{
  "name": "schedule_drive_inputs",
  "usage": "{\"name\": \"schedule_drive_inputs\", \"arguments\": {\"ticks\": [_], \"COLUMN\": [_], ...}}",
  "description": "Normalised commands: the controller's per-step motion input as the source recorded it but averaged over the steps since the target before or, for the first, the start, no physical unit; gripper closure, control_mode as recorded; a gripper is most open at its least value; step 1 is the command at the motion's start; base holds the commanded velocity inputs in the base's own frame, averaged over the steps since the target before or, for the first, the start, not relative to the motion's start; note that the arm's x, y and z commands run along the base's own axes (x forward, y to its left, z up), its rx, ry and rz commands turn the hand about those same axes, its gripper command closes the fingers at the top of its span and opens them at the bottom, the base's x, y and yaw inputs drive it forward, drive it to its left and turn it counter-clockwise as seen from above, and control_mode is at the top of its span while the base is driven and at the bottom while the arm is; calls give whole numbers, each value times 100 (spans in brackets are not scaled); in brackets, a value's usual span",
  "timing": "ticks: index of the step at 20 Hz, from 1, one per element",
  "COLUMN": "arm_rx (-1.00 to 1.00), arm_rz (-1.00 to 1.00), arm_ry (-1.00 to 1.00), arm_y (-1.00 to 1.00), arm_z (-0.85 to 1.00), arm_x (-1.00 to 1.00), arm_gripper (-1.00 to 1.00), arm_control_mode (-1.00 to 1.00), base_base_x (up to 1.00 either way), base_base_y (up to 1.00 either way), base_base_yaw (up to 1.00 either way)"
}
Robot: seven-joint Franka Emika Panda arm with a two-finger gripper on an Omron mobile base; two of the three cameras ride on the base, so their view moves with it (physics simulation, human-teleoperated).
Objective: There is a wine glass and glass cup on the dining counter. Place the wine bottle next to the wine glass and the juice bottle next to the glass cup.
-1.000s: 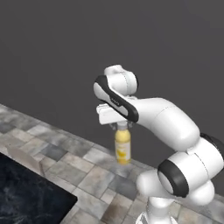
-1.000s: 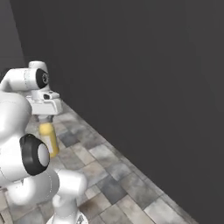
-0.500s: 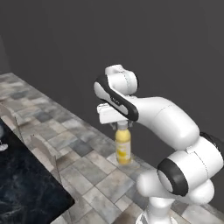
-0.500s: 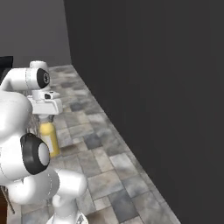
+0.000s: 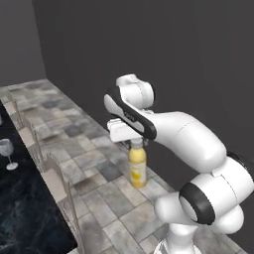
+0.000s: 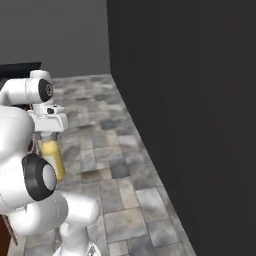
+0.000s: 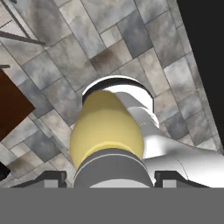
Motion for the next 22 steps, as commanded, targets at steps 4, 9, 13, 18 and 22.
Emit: {"name": "schedule_drive_inputs", "arguments": {"ticks": [4, 9, 13, 18, 22], "arm_rx": [0, 0, 0, 0, 0], "arm_rz": [0, 0, 0, 0, 0], "arm_ry": [0, 0, 0, 0, 0], "arm_y": [0, 0, 0, 0, 0], "arm_z": [0, 0, 0, 0, 0], "arm_x": [0, 0, 0, 0, 0], "arm_gripper": [100, 100, 100, 100, 100], "arm_control_mode": [100, 100, 100, 100, 100], "base_base_x": [63, 66, 75, 81, 86], "base_base_y": [-41, -42, -35, -24, -7], "base_base_yaw": [7, 4, 3, 9, 20]}}
